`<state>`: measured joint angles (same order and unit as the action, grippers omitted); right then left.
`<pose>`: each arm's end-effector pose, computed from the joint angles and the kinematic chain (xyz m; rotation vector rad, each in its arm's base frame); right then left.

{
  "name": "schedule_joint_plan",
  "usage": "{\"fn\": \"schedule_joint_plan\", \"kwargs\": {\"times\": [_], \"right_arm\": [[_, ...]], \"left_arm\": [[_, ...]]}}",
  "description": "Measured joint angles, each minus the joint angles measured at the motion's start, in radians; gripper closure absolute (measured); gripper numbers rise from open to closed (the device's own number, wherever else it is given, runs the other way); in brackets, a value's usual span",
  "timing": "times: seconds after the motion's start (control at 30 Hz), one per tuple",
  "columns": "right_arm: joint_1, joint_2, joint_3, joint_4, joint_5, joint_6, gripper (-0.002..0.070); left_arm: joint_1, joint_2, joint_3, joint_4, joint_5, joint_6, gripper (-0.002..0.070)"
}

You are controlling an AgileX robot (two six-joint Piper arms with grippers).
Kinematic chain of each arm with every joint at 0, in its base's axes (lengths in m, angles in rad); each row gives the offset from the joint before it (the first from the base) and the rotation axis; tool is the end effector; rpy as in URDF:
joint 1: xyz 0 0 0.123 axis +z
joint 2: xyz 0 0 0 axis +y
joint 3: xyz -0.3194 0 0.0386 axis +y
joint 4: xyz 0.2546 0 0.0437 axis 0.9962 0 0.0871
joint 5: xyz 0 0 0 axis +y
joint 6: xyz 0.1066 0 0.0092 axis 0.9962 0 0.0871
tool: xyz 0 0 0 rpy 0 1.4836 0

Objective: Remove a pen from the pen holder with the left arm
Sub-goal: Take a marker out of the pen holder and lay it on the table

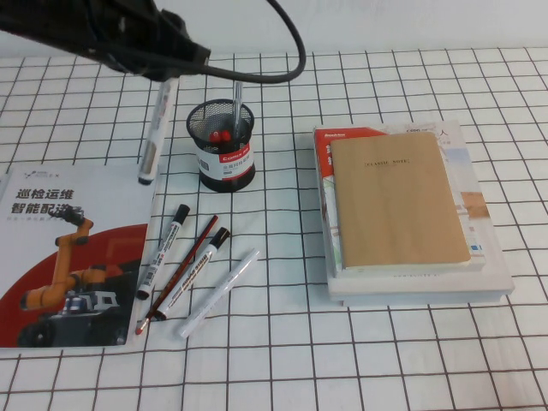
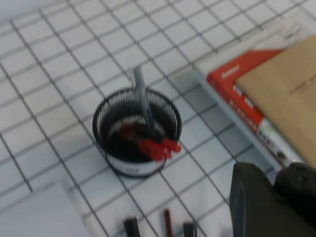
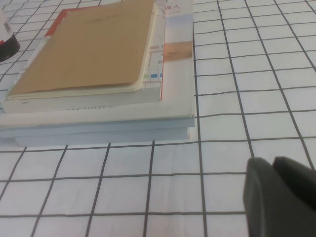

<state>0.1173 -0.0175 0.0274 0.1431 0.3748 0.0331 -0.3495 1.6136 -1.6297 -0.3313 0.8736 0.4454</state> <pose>0.0363 0.0099 0.1661 0.0097 1.8716 0.2447 0.3501 -0.1560 0.4181 0.7800 2.1747 -0.3532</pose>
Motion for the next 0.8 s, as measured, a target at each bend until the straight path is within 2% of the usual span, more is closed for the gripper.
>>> {"fn": "schedule_joint_plan", "kwargs": {"times": [0.13, 0.33, 0.6, 0.8], "right_arm": [[0.000, 0.000, 0.000, 0.000, 0.000, 0.000, 0.0690], [0.000, 0.000, 0.000, 0.000, 0.000, 0.000, 0.0690], [0.000, 0.000, 0.000, 0.000, 0.000, 0.000, 0.0690], [0.000, 0.000, 0.000, 0.000, 0.000, 0.000, 0.0690]], "left_arm": [[0.000, -0.025, 0.000, 0.072, 0.166, -0.100, 0.0581], [0.000, -0.051, 0.000, 0.088, 0.322, -0.142, 0.0581], [-0.028, -0.216, 0.013, 0.182, 0.366, -0.228, 0.0581], [-0.060, -0.377, 0.163, 0.204, 0.338, -0.277, 0.0581]]}}
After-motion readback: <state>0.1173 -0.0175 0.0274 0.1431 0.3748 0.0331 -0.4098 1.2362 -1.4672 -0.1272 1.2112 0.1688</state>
